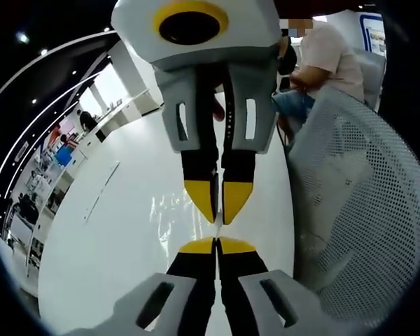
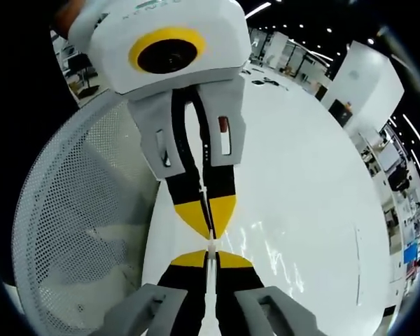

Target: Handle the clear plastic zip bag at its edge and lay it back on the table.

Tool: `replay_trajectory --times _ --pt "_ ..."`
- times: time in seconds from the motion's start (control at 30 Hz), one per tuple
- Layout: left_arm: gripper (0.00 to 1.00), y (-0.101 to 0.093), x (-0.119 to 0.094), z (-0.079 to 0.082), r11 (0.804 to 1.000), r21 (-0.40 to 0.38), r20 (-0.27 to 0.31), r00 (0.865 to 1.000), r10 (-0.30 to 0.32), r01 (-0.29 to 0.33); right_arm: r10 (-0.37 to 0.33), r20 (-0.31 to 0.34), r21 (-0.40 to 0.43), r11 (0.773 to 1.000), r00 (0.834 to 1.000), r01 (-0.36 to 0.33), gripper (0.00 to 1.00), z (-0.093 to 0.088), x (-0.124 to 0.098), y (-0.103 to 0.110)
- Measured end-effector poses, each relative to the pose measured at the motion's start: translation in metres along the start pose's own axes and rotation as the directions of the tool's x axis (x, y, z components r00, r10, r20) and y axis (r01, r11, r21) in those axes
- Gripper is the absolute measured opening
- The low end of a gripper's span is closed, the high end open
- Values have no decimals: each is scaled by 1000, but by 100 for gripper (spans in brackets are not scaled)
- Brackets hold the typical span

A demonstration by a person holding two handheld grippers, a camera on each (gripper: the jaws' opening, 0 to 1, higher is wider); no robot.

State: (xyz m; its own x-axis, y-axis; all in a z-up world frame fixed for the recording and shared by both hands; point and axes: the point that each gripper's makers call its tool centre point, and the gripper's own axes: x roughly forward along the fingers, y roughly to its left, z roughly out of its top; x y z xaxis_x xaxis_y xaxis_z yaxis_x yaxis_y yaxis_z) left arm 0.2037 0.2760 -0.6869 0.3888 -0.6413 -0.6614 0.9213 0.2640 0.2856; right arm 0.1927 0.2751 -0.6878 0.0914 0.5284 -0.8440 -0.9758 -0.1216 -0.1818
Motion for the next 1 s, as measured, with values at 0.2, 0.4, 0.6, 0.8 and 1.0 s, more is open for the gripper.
replay_trajectory --times 0.2,0.4,0.6,0.8,1.0 --pt "0 -1 2 0 1000 14 4 1000 2 -2 4 11 -10 1000 1000 -4 0 6 1 1" --pt "0 -1 3 3 1000 11 1 1000 1 -1 7 10 -16 1000 1000 -7 0 8 1 1" --pt "0 -3 4 2 1000 4 -7 1000 -10 10 10 3 -13 1000 1000 -10 0 6 2 2" --pt "0 -4 5 3 1000 -18 -8 1000 -10 10 13 -18 -8 1000 1000 -13 0 0 2 2" --pt "0 -4 4 5 999 -29 -2 1000 -14 14 11 -25 3 1000 1000 -11 0 -3 2 1"
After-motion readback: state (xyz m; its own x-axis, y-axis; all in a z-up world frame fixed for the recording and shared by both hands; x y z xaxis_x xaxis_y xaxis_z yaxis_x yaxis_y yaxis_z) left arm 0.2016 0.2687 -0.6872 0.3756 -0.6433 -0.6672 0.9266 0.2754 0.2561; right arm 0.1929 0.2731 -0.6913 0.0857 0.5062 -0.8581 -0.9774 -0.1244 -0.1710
